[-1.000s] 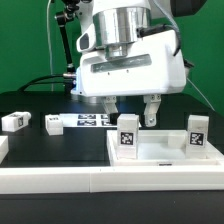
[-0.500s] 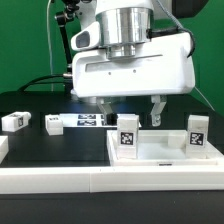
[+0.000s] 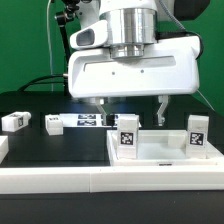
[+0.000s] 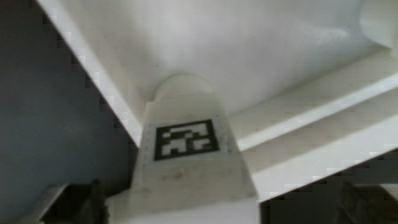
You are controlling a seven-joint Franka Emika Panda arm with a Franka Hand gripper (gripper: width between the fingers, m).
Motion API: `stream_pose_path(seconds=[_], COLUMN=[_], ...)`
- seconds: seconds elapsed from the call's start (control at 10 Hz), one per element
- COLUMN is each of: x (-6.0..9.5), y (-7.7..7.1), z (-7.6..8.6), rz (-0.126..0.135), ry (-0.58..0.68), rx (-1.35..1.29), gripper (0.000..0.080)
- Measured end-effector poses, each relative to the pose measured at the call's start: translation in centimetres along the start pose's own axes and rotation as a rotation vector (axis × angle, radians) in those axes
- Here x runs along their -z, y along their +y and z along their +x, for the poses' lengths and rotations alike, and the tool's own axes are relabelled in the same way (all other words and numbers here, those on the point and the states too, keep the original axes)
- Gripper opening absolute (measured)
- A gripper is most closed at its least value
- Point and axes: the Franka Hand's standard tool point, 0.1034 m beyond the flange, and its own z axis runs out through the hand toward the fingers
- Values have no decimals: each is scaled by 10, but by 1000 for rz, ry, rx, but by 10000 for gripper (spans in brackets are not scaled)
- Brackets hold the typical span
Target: Assemble square table
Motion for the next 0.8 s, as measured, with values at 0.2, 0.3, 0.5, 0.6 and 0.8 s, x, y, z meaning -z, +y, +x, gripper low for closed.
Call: stream_pose_path(seconds=[0.2,0.3,0.5,0.6,0.8], x=[0,0,1,1,1], y=[3,6,6,6,6], z=[1,2,3,2,3], rz=[-1,-2,-2,-2,-2], ry=[1,2,2,2,2], rx=[55,48,47,47,24], gripper=[532,532,288,288,288])
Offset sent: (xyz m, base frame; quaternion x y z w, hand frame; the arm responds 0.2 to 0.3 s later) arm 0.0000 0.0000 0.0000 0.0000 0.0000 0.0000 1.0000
